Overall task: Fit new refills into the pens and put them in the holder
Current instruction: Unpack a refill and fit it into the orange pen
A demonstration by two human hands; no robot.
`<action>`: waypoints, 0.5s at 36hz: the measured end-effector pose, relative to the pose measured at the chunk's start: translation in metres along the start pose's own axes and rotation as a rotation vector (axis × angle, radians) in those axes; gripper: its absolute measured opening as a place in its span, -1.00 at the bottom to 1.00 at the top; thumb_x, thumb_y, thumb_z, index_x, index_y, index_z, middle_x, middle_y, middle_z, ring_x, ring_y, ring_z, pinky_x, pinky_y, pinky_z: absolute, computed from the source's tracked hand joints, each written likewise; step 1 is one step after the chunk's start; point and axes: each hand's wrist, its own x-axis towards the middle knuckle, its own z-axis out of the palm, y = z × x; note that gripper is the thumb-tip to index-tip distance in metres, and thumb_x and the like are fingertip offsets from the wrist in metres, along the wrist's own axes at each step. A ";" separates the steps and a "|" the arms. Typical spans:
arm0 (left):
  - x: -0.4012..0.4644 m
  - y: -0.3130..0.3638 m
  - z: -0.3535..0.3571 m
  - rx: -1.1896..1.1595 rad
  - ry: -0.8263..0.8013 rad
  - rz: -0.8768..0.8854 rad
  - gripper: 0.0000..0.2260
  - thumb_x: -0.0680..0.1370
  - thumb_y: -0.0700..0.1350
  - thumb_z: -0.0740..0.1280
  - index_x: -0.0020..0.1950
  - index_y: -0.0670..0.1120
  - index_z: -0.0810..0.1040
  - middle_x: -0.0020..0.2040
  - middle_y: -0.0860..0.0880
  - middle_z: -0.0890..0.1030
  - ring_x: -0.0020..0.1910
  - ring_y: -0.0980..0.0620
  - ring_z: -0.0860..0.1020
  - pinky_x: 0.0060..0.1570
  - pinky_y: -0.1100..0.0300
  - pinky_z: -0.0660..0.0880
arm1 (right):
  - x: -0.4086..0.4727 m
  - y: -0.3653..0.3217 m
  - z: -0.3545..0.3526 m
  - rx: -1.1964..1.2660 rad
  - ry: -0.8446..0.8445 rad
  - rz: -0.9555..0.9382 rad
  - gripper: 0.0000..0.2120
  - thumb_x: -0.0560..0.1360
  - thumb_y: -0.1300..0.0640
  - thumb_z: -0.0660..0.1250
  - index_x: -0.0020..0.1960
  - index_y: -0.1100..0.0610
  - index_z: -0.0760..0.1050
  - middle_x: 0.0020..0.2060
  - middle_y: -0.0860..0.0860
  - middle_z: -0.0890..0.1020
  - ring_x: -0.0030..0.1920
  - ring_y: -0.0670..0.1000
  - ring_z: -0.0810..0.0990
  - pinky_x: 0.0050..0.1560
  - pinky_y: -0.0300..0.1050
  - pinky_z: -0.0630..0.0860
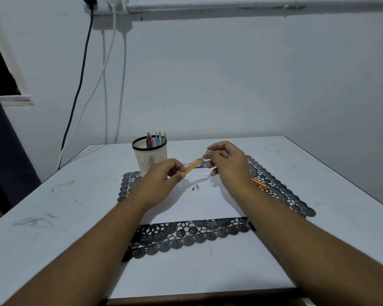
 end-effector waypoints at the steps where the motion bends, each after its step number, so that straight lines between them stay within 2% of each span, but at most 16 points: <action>1: 0.000 0.000 0.000 -0.003 0.002 0.002 -0.93 0.64 -0.14 0.37 0.01 0.02 0.62 -0.13 0.09 0.60 -0.23 0.25 0.48 -0.19 0.33 0.41 | 0.000 0.000 0.000 0.000 0.000 -0.003 -0.92 0.56 0.30 0.41 -0.04 0.13 0.61 -0.17 0.10 0.74 -0.30 -0.04 0.64 -0.31 -0.07 0.56; 5: 0.000 0.002 0.001 0.002 0.003 0.006 -0.94 0.64 -0.15 0.37 0.01 -0.02 0.62 -0.15 0.08 0.59 -0.25 0.26 0.47 -0.24 0.41 0.38 | 0.000 0.000 0.000 0.001 0.004 -0.005 -0.90 0.55 0.31 0.42 -0.06 0.13 0.63 -0.18 0.10 0.74 -0.29 -0.05 0.64 -0.34 -0.10 0.55; 18: -0.001 0.003 0.001 -0.043 0.003 -0.009 -0.92 0.64 -0.15 0.37 0.00 0.00 0.62 -0.16 0.10 0.58 -0.24 0.26 0.47 -0.23 0.40 0.38 | 0.001 -0.001 0.000 0.097 0.002 0.026 -0.91 0.54 0.34 0.43 -0.06 0.18 0.64 -0.18 0.16 0.73 -0.28 0.02 0.62 -0.34 -0.12 0.56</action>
